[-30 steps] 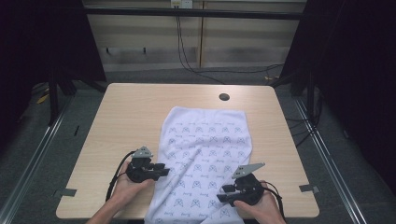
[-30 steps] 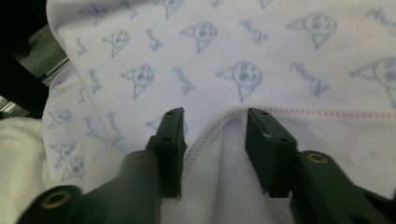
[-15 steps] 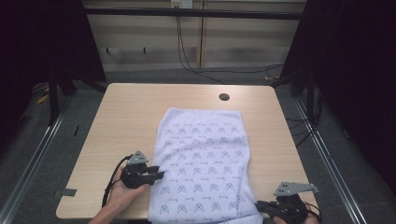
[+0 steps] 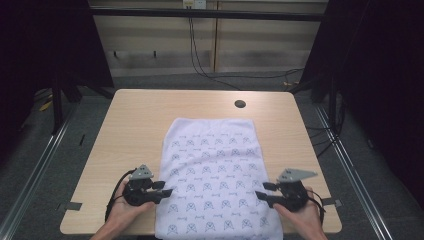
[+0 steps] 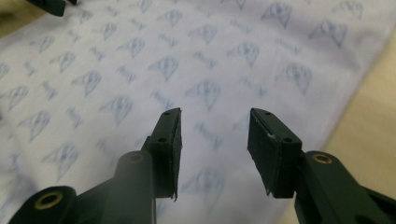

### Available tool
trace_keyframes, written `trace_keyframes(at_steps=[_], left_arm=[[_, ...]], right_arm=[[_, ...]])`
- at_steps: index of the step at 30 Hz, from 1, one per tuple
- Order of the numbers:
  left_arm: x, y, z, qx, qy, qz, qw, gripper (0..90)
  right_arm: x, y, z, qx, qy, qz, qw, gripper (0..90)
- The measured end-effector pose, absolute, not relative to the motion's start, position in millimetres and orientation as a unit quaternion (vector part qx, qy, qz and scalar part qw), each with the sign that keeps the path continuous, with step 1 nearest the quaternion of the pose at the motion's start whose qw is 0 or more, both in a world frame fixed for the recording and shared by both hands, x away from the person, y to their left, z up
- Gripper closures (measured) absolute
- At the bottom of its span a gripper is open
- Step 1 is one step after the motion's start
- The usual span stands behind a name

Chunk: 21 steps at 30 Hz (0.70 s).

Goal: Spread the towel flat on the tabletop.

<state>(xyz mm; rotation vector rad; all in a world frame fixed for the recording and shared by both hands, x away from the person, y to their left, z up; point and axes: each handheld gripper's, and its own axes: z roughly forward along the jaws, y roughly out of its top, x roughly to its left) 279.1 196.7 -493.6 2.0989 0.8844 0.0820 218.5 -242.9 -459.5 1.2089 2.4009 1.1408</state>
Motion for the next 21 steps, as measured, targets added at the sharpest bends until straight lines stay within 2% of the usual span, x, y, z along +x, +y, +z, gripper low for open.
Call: trace_keyframes(at_steps=[6, 11, 14, 21], left_arm=[[319, 190, -481, 0.811, 0.374, 0.057, 0.446, 56.6], [347, 179, -493, 0.807, 0.399, 0.071, 0.430, 59.6], [352, 175, -500, 0.812, 0.405, 0.077, 0.413, 57.5], [339, 172, -504, 0.833, 0.368, 0.078, 0.405, 55.0]], right_arm=[[288, -222, -469, 0.404, 0.823, 0.381, 0.119, 59.1], [329, -216, -489, 0.418, 0.823, 0.365, 0.122, 61.0], [333, -216, -498, 0.422, 0.832, 0.341, 0.119, 59.4], [303, -226, -498, 0.414, 0.836, 0.342, 0.114, 58.2]])
